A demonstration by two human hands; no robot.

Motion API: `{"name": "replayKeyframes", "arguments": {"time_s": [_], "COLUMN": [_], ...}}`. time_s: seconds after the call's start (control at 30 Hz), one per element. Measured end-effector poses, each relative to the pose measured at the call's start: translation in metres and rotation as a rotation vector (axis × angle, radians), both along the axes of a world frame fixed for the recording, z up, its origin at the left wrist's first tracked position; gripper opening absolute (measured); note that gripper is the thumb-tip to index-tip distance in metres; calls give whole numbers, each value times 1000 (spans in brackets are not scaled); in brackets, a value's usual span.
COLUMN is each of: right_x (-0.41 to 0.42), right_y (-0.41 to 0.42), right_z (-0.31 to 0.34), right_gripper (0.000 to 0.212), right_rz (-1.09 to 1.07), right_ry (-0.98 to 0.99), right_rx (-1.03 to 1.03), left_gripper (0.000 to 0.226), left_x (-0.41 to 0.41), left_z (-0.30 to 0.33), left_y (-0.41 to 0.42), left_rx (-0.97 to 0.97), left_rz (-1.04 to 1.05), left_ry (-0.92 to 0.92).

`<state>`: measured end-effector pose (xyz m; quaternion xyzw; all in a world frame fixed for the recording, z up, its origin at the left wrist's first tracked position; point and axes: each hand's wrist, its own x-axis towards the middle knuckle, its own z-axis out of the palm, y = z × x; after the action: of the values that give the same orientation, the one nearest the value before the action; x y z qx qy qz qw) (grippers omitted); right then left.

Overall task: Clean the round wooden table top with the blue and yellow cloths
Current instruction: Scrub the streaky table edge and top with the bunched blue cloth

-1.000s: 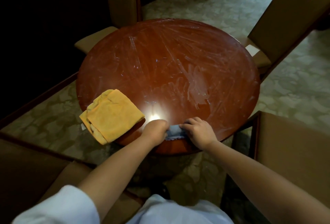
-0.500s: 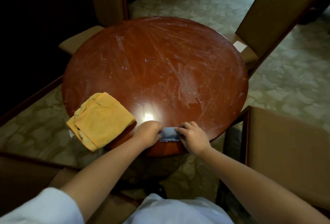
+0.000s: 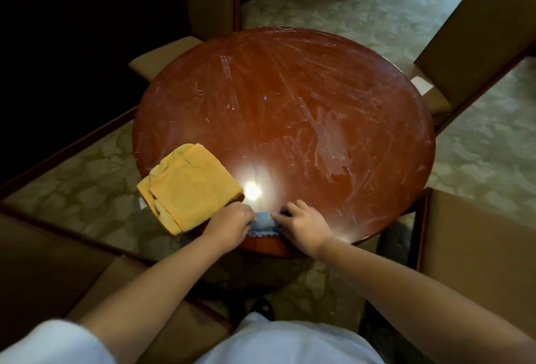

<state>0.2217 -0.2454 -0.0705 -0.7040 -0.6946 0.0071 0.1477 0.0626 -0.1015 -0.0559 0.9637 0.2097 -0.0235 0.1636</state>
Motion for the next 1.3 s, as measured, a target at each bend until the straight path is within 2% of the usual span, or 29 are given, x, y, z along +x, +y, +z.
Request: {"name": "replayKeyframes", "arguments": {"time_s": [0.1, 0.2, 0.3, 0.37, 0.47, 0.6, 0.8, 0.9, 1.0, 1.2, 1.3], "right_x": [-13, -14, -5, -4, -14, -17, 13, 4, 1, 14, 5], "right_y": [-21, -13, 18, 28, 11, -9, 24, 5, -24, 2, -16], "right_z": [-8, -11, -10, -11, -14, -19, -11, -14, -22, -12, -16], "right_gripper": [29, 34, 40, 42, 37, 35, 31, 31, 32, 33, 41], "right_rz": [75, 91, 51, 19, 88, 186, 82, 110, 169, 31, 66], "right_ry": [36, -13, -45, -12, 21, 19, -68, -24, 18, -83, -55], "right_rx": [20, 32, 36, 25, 51, 70, 60, 80, 74, 45, 60], "left_gripper": [16, 24, 16, 19, 18, 23, 20, 11, 12, 22, 21], "left_x": [-19, -31, -23, -20, -31, -49, -13, -18, -30, -1, -7], "left_z": [4, 1, -2, -2, 1, -6, -4, -2, -3, 2, 2], "left_y": [-13, -10, 8, 18, 14, 1, 12, 2, -7, 0, -6], "left_rx": [11, -4, -26, -53, -54, -76, -20, -34, -40, -10, -25], "left_rz": [-94, -114, -4, 89, 14, -77, 58, -36, -135, 6, -62], "left_ry": [-48, -143, -130, -96, -40, -82, -54, -78, -87, -56, -48]}}
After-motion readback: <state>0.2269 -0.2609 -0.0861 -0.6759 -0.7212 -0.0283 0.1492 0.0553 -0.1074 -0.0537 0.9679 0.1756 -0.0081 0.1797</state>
